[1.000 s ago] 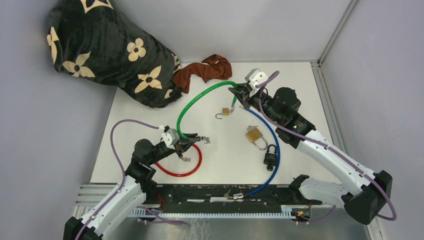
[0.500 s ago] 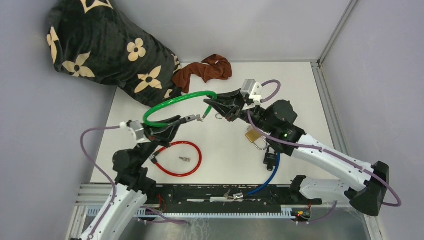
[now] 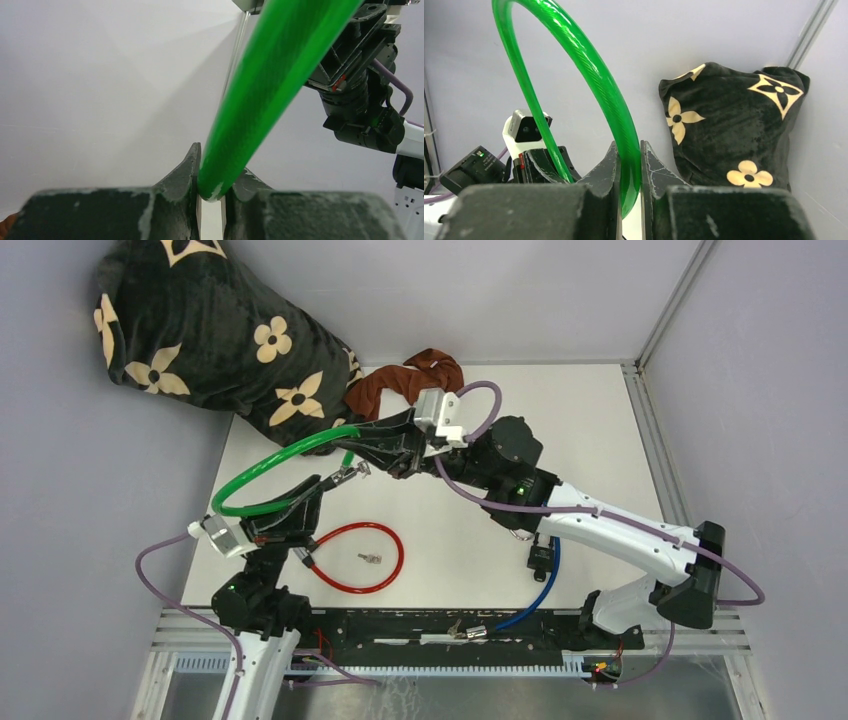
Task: Lock with the key
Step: Lock the lock.
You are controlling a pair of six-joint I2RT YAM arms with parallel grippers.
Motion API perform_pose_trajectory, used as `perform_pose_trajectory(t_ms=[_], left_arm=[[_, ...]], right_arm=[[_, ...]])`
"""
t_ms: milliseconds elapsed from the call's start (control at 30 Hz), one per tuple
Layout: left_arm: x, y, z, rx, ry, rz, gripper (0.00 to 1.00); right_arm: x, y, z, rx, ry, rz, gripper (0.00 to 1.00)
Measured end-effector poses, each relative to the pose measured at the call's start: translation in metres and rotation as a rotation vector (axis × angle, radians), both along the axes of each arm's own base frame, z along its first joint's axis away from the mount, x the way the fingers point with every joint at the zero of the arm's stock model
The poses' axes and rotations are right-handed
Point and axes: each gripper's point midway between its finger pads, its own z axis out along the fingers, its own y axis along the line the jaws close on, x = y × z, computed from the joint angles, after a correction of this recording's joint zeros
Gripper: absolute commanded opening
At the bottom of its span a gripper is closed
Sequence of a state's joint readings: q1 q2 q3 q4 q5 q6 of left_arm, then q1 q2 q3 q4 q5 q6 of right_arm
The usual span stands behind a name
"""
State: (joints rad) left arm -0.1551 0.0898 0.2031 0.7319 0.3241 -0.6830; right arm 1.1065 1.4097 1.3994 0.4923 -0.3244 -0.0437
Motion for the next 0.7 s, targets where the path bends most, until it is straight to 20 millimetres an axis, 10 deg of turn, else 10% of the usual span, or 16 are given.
perform_pose_trajectory(t_ms=[700], left_arm=[[-0.009, 0.006, 0.006, -0.073, -0.006, -0.032, 0.02]], right_arm=[[0.006, 0.024, -0.021, -0.103, -0.031, -0.024, 0.0]])
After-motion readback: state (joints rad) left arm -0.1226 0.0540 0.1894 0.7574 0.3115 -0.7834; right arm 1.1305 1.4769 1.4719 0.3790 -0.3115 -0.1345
